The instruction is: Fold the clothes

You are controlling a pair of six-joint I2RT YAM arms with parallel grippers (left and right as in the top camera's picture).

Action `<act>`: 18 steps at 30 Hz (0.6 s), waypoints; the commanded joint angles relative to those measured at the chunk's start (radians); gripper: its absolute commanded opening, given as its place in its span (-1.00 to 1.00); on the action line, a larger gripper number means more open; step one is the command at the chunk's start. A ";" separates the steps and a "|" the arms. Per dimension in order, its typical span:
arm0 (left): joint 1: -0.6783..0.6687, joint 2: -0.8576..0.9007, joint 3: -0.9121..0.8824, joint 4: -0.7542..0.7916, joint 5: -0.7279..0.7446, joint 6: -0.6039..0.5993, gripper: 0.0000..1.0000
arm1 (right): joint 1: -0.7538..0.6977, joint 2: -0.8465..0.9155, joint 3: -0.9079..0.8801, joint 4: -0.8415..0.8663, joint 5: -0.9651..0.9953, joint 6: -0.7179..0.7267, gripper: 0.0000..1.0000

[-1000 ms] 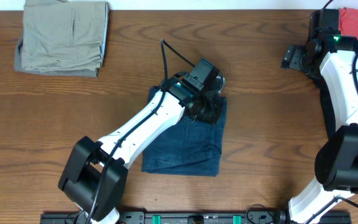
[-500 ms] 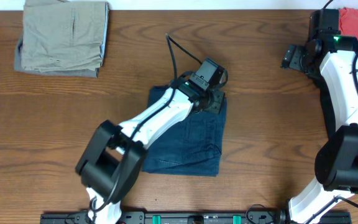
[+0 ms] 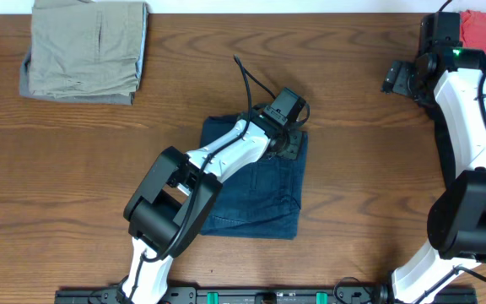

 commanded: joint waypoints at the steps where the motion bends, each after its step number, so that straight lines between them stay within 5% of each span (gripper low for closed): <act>1: 0.002 -0.063 -0.002 -0.024 -0.004 -0.005 -0.45 | 0.000 0.006 0.005 0.001 0.010 0.014 0.99; 13: 0.045 -0.440 -0.001 -0.394 -0.053 0.011 0.92 | 0.000 0.006 0.005 0.001 0.010 0.014 0.99; 18: 0.160 -0.509 -0.001 -0.621 -0.166 0.019 0.96 | 0.000 0.006 0.005 0.001 0.010 0.014 0.98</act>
